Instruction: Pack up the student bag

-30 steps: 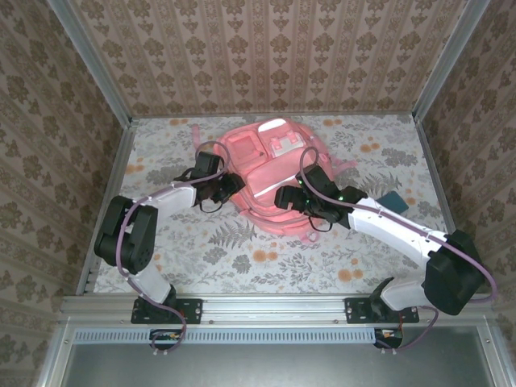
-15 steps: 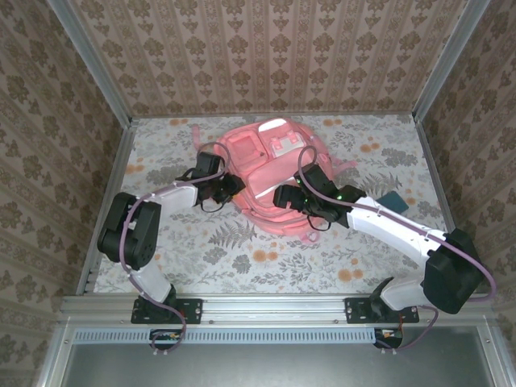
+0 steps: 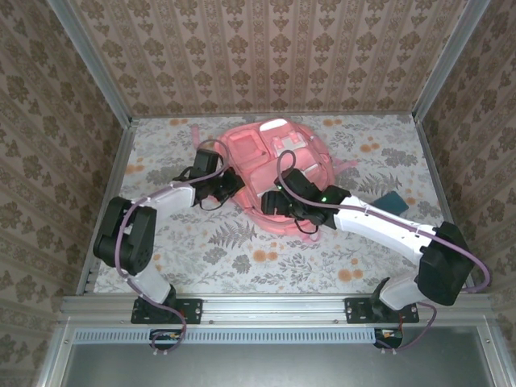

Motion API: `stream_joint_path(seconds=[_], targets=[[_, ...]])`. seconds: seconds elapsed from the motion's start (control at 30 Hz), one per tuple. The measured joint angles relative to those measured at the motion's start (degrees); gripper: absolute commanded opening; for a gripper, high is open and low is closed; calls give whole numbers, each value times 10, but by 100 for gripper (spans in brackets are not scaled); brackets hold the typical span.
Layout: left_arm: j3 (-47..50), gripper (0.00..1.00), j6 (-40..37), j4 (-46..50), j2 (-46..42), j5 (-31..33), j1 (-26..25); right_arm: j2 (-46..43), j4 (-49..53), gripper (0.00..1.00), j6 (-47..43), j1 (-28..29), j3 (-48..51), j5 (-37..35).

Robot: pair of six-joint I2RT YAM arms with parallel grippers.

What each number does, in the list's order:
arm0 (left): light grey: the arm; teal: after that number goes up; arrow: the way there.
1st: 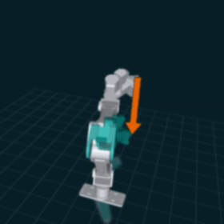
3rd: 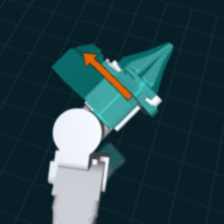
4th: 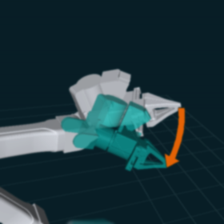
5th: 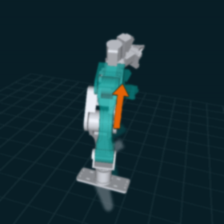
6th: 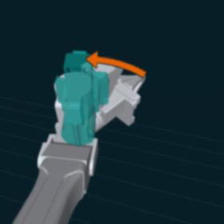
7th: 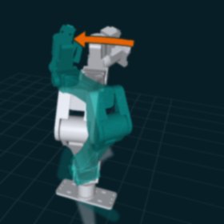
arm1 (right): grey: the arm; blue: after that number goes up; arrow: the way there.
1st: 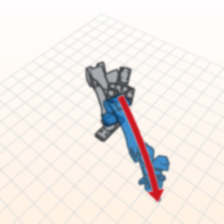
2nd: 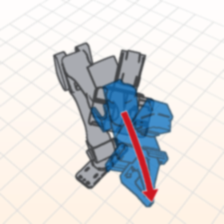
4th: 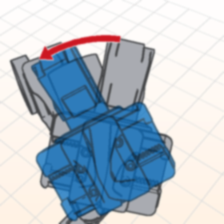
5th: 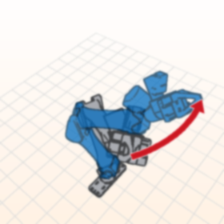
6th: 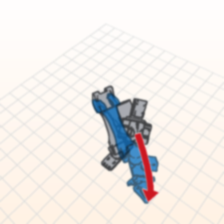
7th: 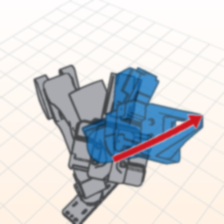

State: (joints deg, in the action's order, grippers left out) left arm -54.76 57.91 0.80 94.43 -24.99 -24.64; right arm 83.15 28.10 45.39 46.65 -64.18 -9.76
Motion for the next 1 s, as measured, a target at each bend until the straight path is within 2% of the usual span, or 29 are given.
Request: stream_joint_path(seconds=[0.33, 0.6, 1.0], targets=[[0, 0, -1, 0, -51, -29, -8, 51, 4, 67, 78, 50, -43, -2], [0, 0, -5, 0, -51, -34, -8, 122, 15, 45, 91, 68, -98, -20], [0, 0, -7, 0, -51, -38, -8, 175, 38, 32, 85, 68, -118, -37]])
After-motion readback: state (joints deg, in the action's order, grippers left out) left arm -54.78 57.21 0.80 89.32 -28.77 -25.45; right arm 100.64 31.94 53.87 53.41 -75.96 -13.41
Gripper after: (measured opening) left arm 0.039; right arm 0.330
